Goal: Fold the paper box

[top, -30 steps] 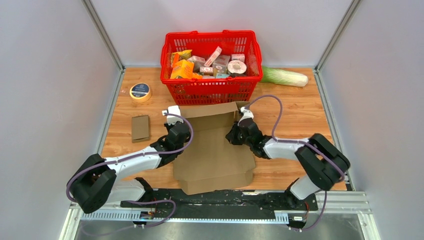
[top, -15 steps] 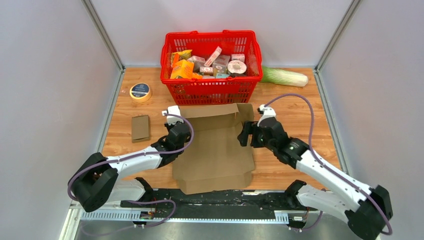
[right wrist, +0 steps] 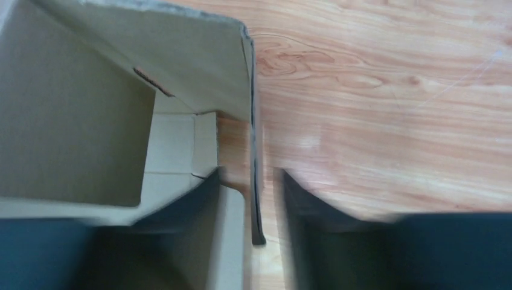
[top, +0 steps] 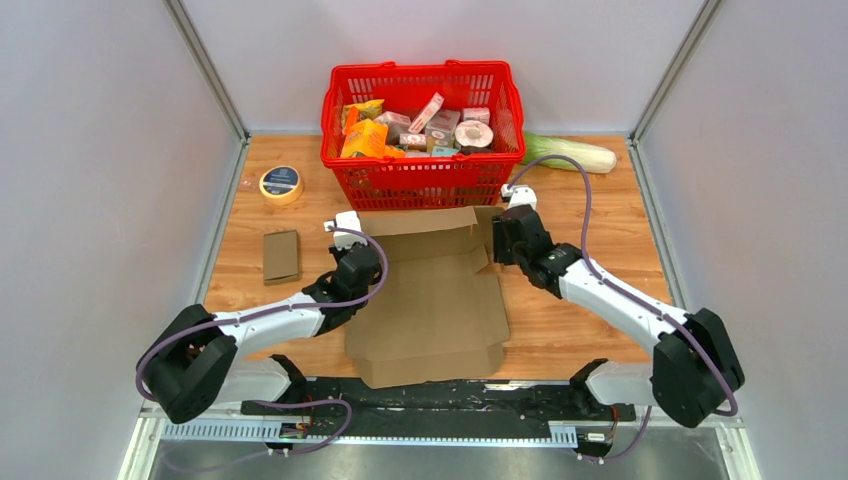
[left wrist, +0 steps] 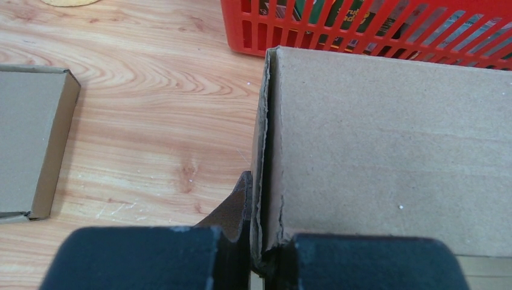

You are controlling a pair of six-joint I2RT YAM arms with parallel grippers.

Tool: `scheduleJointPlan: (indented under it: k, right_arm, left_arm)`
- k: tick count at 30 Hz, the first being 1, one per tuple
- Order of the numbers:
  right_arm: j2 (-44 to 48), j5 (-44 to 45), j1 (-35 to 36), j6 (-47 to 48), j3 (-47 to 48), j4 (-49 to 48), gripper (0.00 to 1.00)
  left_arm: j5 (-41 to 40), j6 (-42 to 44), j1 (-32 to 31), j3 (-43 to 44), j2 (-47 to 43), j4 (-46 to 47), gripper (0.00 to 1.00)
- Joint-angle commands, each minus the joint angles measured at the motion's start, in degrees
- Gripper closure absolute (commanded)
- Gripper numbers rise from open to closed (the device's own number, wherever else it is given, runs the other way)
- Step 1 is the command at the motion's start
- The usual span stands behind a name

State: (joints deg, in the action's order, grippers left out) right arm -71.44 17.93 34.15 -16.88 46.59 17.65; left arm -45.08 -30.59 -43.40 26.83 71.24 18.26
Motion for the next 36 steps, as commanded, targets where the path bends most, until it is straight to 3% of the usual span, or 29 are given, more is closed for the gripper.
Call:
scheduleJointPlan:
  k: [1, 2, 9, 14, 21, 25, 29, 36]
  right_arm:
    - [-1.95, 5.95, 0.73, 3.7, 4.65, -5.88, 0.79]
    - [-1.34, 6.67, 1.44, 3.53, 5.0, -4.92, 0.84]
    - [1.22, 2.02, 4.69, -10.08, 11.15, 13.61, 0.9]
    - [-2.38, -5.35, 4.96, -18.79, 13.27, 17.95, 0.97]
    - [-3.53, 2.63, 6.19, -13.27, 20.88, 20.3, 1.0]
    - [-5.72, -4.1, 6.81, -13.07, 24.25, 22.25, 1.0]
    - [-4.68, -9.22, 6.89, -23.26, 19.17, 18.75, 1.0]
    - [-1.86, -10.81, 6.89, -40.15, 9.23, 4.97, 1.0]
  left_arm:
    - [5.97, -2.46, -0.28, -2.22, 1.53, -6.04, 1.0]
    - [5.97, -2.28, -0.28, -2.22, 1.18, -6.13, 1.0]
    - [5.62, -2.11, -0.28, -2.31, 0.56, -6.13, 1.0]
    - [6.23, -2.2, -0.28, -2.13, 0.22, -6.39, 1.0]
    - [5.79, -1.58, -0.28, -2.31, -1.98, -7.89, 1.0]
    - [5.7, -1.67, -0.28, -2.66, -2.95, -7.89, 1.0]
    - [5.79, -1.49, -0.28, -2.75, -3.65, -8.24, 1.0]
    - [6.58, -1.49, -0.28, -3.01, -4.88, -8.59, 1.0]
